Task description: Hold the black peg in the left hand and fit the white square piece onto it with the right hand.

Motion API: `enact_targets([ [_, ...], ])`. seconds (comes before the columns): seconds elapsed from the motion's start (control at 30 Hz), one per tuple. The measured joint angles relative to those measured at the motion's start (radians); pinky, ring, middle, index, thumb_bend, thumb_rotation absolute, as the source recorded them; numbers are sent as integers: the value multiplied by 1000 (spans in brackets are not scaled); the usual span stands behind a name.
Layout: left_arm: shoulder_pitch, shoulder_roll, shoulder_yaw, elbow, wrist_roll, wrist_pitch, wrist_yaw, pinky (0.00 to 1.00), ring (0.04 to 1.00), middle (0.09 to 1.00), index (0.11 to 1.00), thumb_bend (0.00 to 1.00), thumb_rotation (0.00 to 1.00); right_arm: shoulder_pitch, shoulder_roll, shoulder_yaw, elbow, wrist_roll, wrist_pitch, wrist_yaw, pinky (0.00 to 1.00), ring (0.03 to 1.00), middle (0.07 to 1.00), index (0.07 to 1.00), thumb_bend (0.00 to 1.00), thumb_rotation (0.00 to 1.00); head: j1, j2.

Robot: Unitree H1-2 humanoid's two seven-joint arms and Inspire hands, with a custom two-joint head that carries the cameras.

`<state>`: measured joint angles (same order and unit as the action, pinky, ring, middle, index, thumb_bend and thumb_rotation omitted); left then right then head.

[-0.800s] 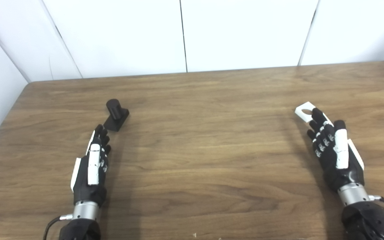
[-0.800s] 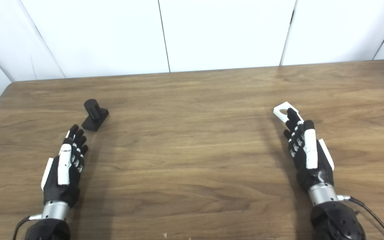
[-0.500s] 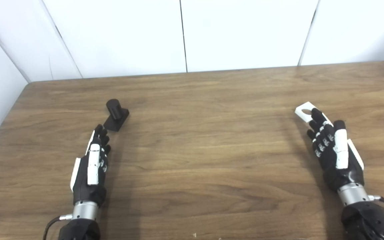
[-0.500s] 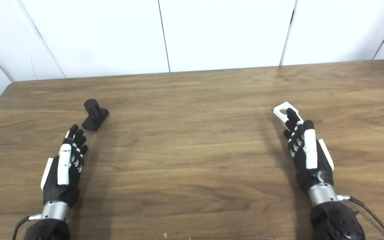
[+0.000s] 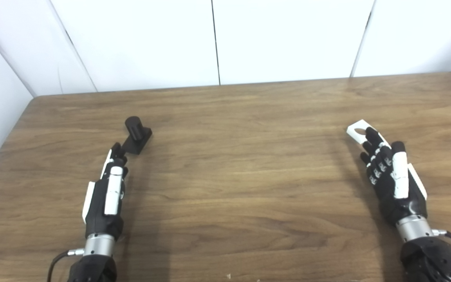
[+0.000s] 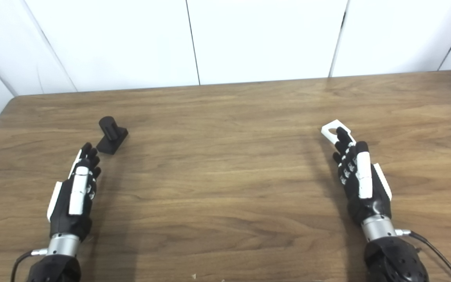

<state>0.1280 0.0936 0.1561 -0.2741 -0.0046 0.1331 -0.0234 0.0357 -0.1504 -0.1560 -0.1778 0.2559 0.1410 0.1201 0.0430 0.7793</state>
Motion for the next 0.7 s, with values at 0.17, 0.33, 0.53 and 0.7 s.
enact_targets([
  [0.17,-18,35,-37,-32,239,16,64,995,1000,997,967,528,670,4,0,12,5,-1,-17,2,1000,1000,998,949,629,1000,3,-6],
  [0.33,-60,41,-61,-50,474,99,120,1000,1000,977,907,612,461,6,0,19,8,-4,-27,2,1000,1000,1000,949,657,1000,2,-11],
  [0.53,-136,33,-91,-6,709,172,207,1000,1000,980,841,724,346,6,1,19,9,-1,-29,1,1000,1000,999,937,662,996,0,-17],
  [0.7,-165,51,-123,65,823,204,221,1000,1000,970,840,782,366,6,1,19,9,1,-32,2,1000,1000,1000,934,654,1000,0,-29],
])
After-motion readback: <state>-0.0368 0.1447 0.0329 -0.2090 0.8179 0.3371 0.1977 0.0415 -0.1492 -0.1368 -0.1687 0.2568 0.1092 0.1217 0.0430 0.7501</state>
